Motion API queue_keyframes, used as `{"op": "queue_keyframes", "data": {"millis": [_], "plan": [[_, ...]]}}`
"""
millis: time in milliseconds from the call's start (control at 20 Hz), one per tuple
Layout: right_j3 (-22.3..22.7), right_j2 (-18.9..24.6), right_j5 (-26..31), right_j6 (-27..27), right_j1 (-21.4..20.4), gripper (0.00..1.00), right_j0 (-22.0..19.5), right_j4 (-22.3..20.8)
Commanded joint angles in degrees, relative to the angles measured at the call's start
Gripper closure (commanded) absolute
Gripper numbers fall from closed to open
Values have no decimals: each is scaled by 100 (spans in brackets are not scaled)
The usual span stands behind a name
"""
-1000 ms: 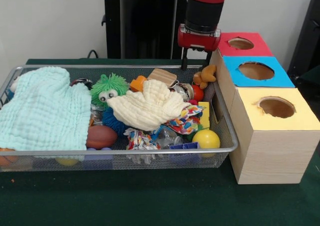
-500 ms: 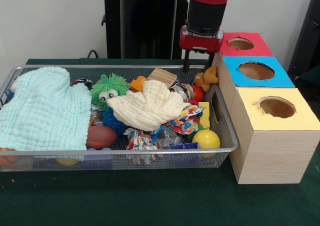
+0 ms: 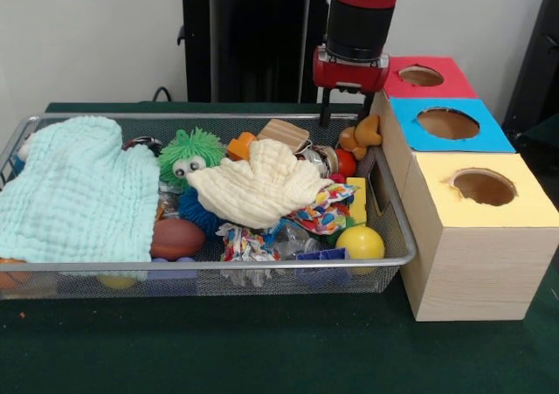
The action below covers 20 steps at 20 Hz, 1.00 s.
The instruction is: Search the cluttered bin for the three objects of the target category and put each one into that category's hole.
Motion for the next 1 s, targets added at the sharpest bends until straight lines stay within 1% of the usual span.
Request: {"op": "queue_keyframes", "data": {"millis": [50,100,250,300,450,750,1000], "plan": [[-1072,554,109,559,142,0,204,-129],[-1083,386,218,595,78,0,317,-82],[-1118,-169,953,706,-307,0,725,61],[-1145,-247,1112,727,-369,0,780,76],[-1176,-221,1216,755,-398,0,758,73],[-1149,-374,1439,875,-546,0,877,73],[-1043,-285,1254,901,-545,0,789,56]]}}
